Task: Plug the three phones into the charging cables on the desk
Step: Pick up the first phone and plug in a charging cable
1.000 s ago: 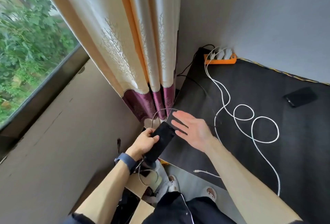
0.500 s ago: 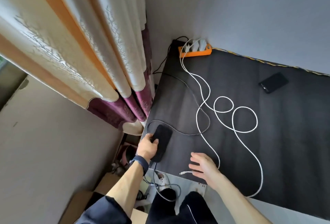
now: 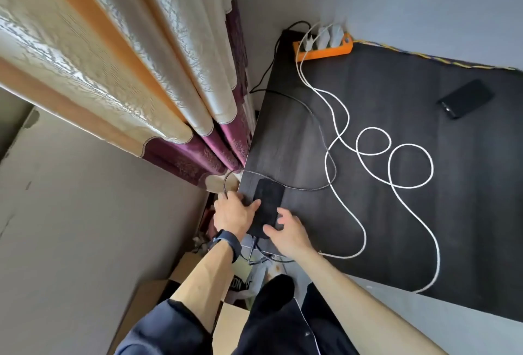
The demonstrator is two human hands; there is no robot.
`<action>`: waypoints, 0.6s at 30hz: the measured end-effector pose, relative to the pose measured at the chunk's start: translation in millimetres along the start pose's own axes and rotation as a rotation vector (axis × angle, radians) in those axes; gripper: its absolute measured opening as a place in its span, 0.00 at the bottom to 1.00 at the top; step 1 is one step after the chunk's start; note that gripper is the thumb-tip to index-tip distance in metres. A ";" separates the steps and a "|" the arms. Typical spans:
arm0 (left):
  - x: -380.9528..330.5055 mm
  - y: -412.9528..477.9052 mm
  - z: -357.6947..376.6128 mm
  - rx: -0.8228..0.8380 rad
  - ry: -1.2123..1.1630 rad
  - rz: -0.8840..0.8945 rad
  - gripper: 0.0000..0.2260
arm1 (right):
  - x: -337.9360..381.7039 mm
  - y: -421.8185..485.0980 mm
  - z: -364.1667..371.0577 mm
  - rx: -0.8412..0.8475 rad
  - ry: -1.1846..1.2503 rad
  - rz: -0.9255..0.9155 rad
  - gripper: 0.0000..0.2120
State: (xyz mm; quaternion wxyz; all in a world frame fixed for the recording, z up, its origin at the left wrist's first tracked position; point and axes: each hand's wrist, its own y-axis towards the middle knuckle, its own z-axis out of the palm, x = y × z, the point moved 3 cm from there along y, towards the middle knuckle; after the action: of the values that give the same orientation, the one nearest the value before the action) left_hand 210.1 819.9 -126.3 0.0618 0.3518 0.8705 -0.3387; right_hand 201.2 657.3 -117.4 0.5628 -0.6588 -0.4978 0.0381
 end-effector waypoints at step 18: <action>-27.7 22.3 -30.1 -0.037 0.441 0.378 0.23 | -12.0 6.5 -37.0 -0.408 -0.460 0.014 0.40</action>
State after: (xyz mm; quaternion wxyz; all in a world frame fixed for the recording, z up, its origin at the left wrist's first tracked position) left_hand 249.2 834.9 -105.9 -0.0608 0.5716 0.7879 -0.2206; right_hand 221.8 623.7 -115.2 0.2910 -0.7356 -0.6051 0.0894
